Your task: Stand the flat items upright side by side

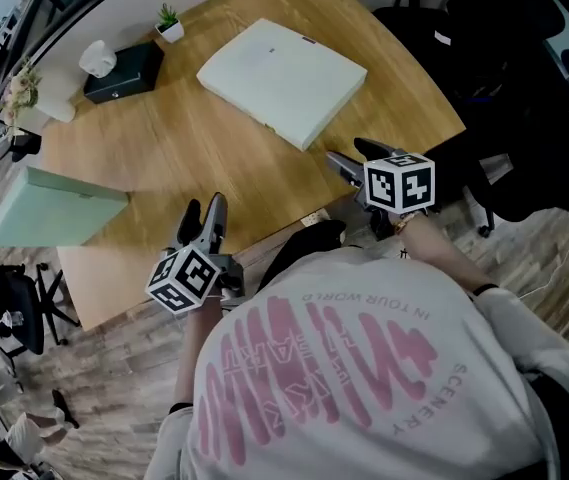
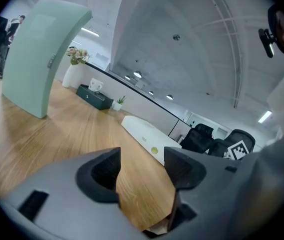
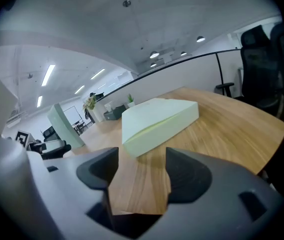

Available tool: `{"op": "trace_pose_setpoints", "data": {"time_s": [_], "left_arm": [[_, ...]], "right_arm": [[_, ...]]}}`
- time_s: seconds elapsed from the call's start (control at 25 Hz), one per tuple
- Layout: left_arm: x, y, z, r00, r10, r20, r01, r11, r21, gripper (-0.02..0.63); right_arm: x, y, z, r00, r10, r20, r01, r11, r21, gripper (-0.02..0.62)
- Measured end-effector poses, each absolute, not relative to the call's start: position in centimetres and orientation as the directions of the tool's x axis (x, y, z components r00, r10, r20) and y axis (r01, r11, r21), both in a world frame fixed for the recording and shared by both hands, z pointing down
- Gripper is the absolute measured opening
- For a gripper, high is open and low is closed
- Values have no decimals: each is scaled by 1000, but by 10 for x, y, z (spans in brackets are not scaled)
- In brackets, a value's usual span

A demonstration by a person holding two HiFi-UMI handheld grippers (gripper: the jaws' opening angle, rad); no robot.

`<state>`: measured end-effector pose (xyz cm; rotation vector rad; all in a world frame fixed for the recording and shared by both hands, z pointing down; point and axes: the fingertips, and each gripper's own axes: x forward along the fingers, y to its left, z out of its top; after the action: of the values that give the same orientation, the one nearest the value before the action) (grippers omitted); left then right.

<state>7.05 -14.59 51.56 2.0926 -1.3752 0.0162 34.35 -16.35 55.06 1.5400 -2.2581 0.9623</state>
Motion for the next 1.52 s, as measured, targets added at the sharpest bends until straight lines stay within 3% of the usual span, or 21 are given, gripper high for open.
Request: {"op": "trace_pose_setpoints", "data": {"time_s": [0.48, 0.72, 1.04, 1.36, 1.52], "left_arm": [[145, -205, 532, 487, -785, 382, -786, -204, 584, 278], [156, -253, 534, 463, -788, 407, -754, -108, 648, 338], [172, -300, 533, 443, -779, 444, -732, -28, 681, 353], [200, -329, 551, 512, -699, 500, -701, -3, 713, 353], [208, -330, 564, 536, -666, 518, -690, 9, 724, 416]], "right_arm": [[435, -223, 556, -395, -727, 561, -873, 108, -475, 356], [459, -304, 538, -404, -713, 573, -890, 161, -427, 362], [428, -358, 533, -542, -582, 606, -839, 344, -420, 362], [402, -389, 559, -545, -462, 700, -830, 417, -371, 362], [397, -395, 575, -543, -358, 760, -810, 464, -360, 367]]}}
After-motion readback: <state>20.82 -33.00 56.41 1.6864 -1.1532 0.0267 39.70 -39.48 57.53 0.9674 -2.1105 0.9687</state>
